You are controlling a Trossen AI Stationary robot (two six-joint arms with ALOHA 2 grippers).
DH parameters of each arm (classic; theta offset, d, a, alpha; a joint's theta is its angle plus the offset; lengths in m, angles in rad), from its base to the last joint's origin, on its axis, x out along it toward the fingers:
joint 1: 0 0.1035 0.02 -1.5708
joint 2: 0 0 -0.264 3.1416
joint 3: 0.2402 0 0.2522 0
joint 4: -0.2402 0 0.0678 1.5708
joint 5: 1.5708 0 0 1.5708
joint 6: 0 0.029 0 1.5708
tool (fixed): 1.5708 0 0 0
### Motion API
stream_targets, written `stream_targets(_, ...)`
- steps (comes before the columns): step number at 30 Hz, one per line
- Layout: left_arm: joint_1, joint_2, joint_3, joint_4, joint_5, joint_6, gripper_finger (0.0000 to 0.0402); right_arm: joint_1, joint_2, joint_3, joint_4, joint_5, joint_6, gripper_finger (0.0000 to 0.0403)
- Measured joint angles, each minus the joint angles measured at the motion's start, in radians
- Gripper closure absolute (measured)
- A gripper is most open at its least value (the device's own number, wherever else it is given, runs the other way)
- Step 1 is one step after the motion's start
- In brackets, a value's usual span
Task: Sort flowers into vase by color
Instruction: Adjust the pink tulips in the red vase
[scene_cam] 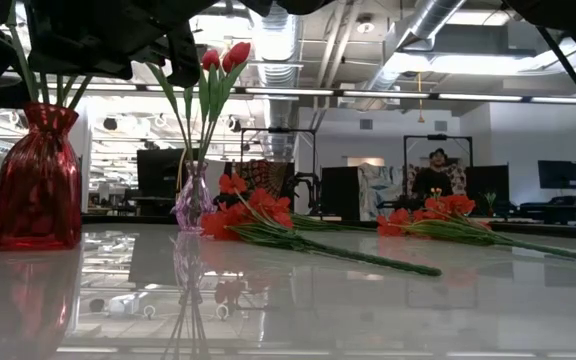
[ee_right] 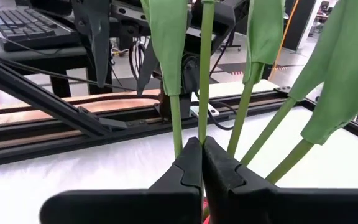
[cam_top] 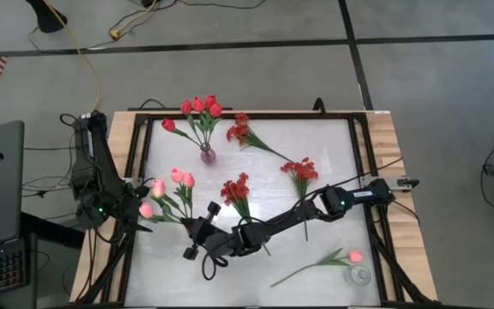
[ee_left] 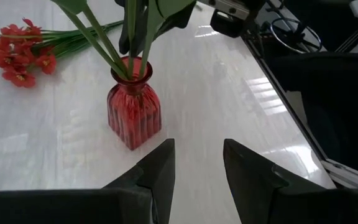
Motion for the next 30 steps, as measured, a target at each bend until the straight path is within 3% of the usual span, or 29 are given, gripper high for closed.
stream_targets(30, 0.000, 0.000, 0.000, -0.001, 0.000, 0.001, 0.0278, 0.000, 0.000, 0.000, -0.002, 0.000, -0.039, 0.0366)
